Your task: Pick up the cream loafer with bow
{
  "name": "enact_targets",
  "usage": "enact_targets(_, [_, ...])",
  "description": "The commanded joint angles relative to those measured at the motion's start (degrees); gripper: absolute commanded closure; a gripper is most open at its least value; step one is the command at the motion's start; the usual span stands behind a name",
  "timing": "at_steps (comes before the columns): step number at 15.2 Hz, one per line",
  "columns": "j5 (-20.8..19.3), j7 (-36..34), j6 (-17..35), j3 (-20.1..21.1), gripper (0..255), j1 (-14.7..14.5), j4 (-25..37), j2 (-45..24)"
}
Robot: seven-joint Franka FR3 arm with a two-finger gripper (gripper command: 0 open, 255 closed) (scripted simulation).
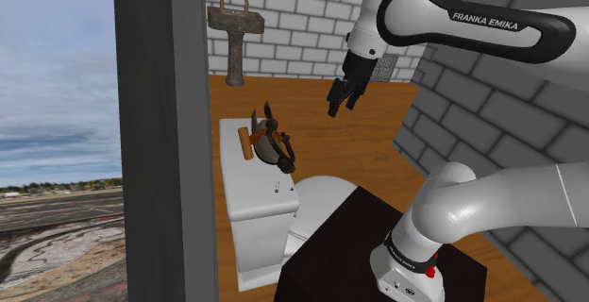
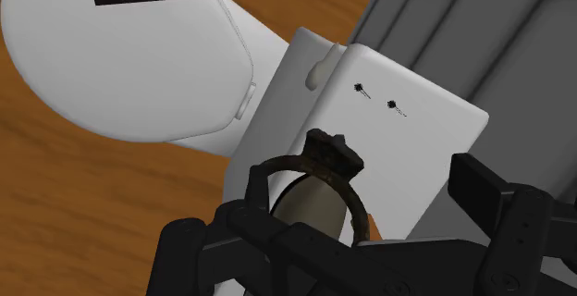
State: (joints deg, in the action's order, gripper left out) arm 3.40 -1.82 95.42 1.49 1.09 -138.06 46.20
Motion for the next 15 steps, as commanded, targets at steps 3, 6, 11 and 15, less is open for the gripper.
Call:
enact_targets(3, [-0.2, -1.3, 4.0, 0.7, 0, 0.6, 0.0, -3.4])
enact_targets(6, [-0.8, -3.3, 9.8, 1.6, 0, 1.5, 0.6, -8.9])
enact_targets(11, [-2.3, -7.0, 18.4, 3.1, 0, 3.3, 3.3, -18.8])
enact_targets(15, [-4.2, -10.3, 24.1, 4.0, 0, 4.9, 6.9, -27.0])
